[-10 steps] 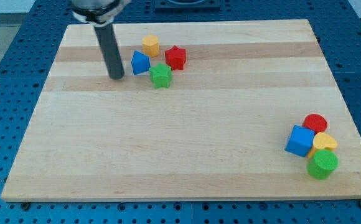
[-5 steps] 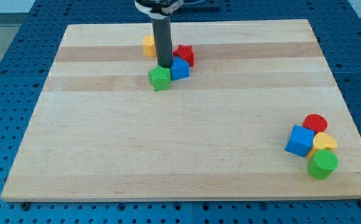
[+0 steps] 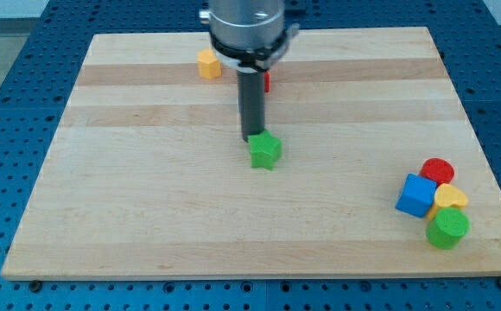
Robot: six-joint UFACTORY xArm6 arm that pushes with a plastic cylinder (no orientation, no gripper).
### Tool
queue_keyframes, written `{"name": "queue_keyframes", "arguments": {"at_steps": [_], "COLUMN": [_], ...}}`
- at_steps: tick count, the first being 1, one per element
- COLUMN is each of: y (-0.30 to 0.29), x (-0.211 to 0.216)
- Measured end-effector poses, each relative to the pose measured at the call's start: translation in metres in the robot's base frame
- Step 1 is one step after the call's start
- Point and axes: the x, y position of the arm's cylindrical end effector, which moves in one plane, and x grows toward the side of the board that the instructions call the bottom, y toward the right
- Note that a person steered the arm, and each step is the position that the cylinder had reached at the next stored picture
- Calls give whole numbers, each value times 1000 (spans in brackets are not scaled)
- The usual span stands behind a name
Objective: Move the green star to the left of the green circle
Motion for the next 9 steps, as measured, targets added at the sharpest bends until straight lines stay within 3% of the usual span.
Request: {"name": "queue_keyframes", "arguments": {"at_steps": [2, 4, 9], "y": [-26, 71, 110], "x": [24, 43, 108]}}
